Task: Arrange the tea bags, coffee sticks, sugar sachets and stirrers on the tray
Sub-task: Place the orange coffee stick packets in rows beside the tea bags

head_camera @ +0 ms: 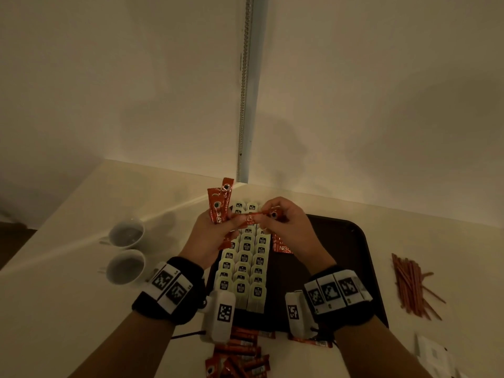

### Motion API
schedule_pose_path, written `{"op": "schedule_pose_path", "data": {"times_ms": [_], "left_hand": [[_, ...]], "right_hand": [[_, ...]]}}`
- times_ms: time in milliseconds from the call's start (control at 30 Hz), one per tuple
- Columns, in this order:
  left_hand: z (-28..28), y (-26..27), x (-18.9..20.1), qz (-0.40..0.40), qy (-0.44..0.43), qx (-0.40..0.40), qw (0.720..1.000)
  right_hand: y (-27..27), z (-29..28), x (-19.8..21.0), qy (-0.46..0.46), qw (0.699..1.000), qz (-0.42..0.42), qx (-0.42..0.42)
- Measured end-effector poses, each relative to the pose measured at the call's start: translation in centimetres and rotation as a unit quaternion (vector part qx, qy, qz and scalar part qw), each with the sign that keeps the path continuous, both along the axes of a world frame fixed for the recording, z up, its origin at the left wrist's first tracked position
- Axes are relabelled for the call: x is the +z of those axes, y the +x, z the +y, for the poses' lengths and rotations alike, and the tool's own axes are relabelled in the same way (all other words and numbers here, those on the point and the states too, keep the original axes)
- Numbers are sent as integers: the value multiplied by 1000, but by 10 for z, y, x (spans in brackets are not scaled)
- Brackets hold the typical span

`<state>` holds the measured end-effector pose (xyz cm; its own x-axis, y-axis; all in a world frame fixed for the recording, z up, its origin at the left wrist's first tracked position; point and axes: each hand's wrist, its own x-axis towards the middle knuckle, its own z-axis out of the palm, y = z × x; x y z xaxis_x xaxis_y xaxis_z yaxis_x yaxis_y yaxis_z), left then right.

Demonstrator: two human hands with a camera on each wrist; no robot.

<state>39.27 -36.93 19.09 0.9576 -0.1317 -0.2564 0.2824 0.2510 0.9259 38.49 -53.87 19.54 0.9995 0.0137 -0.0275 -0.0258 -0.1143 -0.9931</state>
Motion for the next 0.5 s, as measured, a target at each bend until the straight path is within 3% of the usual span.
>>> {"op": "schedule_pose_path", "data": {"times_ms": [233,500], "left_hand": [[-2,-2,4,-40,64,0,997],[4,0,5,-31,98,44,994]], "right_hand": [[-1,7,-7,40,997,45,47],[2,-6,-3,74,992,103,0]]}}
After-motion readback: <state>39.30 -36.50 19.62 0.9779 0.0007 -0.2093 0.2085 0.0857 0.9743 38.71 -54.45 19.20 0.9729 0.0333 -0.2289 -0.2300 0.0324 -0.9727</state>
